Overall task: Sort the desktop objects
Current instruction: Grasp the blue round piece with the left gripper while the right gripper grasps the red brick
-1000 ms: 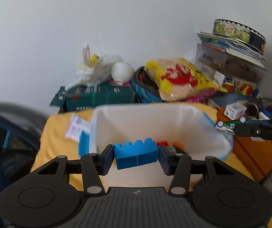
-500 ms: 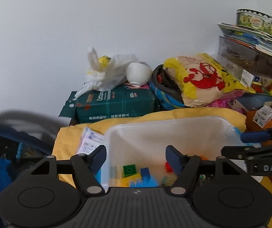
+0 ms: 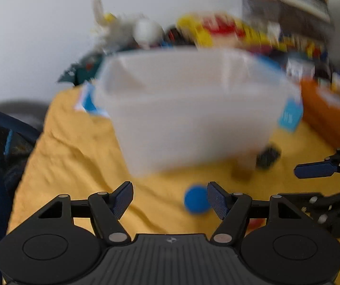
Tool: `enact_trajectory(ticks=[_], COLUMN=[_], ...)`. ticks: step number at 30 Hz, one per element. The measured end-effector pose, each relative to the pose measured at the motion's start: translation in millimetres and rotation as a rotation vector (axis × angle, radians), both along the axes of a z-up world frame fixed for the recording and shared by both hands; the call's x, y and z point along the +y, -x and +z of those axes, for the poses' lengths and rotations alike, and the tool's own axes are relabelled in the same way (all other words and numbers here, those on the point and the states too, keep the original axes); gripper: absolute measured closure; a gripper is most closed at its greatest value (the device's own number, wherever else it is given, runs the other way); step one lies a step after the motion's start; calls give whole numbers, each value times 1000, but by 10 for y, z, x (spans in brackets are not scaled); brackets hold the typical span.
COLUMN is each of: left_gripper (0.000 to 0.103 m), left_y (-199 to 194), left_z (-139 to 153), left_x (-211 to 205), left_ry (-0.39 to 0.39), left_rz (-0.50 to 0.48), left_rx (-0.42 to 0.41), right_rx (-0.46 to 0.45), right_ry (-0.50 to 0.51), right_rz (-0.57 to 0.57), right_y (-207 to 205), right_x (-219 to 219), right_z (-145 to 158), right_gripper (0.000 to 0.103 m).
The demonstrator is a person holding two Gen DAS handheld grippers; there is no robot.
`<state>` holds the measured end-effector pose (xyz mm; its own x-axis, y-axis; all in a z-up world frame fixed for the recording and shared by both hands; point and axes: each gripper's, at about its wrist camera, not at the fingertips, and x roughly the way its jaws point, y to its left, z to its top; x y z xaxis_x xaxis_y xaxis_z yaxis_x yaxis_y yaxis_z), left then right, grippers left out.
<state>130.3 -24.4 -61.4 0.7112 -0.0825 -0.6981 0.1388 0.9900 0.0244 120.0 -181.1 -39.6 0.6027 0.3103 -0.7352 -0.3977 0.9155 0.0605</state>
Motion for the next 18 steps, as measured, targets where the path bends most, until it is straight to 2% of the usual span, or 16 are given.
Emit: enact_trajectory(ticks=[5,8,9,10,13,18], left_gripper=[33,37,41,49,62,62], left_y=[-137,-204,-223,-245,-287,-256], left_z=[-355,-412,-422,-443,-496,-434], left_x=[-186,-279,-317,-356,-377,-316], left_ry=[-25,-16,-11,-13,1,28], left_rz=[-28,-28,-42,-60,-84,-72], left_rx=[41,46,43,49,67,63], right_rx=[39,44,47,58,59,38], right_ry=[15,24,21,23,22,-28], right_rz=[1,-4,4,15,19,-4], right_y=[-61,-97,-105,-109,-80,10], right_x=[191,245,259,273,253,73], right_z=[-273,-326,-331,-343,-350,-216], right_gripper=[47,58,73,77,77,78])
